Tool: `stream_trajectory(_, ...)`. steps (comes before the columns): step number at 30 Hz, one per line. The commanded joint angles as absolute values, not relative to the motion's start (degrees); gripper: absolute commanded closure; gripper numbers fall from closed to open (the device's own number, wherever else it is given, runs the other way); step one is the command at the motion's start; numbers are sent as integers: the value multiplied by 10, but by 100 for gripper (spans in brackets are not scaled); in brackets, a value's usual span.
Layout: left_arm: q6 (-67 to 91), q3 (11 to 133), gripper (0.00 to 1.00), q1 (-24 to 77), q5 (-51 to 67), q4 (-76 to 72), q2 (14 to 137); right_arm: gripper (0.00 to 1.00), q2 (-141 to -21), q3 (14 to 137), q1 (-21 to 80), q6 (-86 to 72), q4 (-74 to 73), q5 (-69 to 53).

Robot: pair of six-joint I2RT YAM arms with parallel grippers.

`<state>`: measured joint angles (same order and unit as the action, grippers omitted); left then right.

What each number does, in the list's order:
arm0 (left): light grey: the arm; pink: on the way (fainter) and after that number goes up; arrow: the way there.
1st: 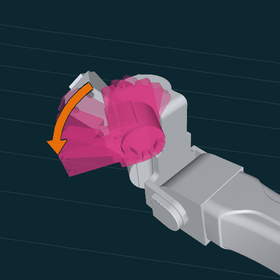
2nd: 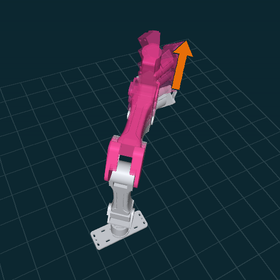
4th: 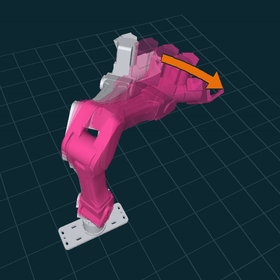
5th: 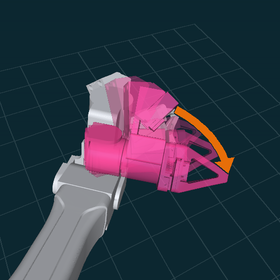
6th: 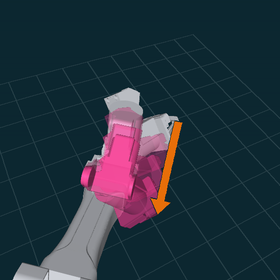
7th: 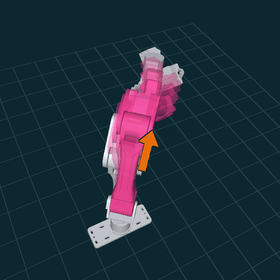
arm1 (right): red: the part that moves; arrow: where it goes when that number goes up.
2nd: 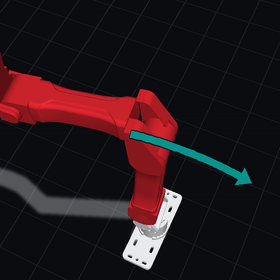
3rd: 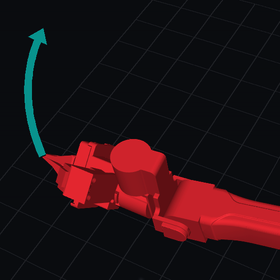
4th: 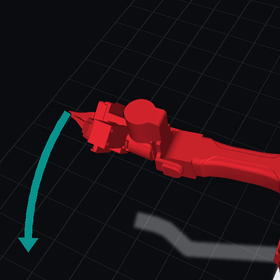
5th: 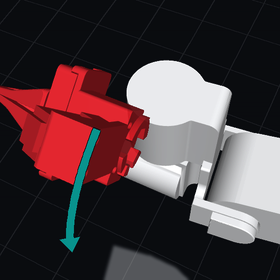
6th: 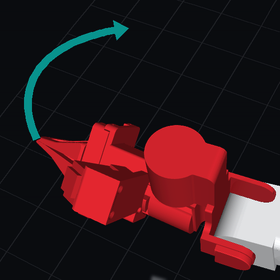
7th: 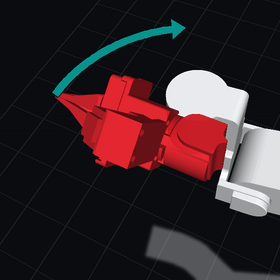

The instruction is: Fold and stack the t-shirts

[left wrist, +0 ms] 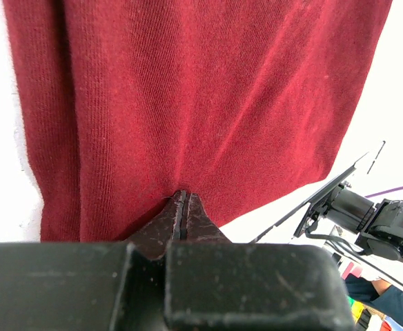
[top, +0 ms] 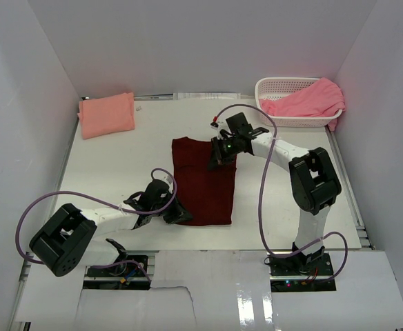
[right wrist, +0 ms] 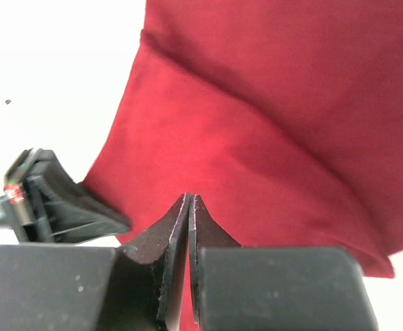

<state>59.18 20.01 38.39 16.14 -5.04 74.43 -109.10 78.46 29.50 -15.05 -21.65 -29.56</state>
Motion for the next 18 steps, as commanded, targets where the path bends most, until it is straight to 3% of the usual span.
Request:
stream_trajectory(1,570,172,100,381,127,36,755,92,-1090,796,330,-159,-200,-346)
stream_trajectory(18,570,168,100,381,132,29,754,92,-1248,925,397,-207,-137,-384)
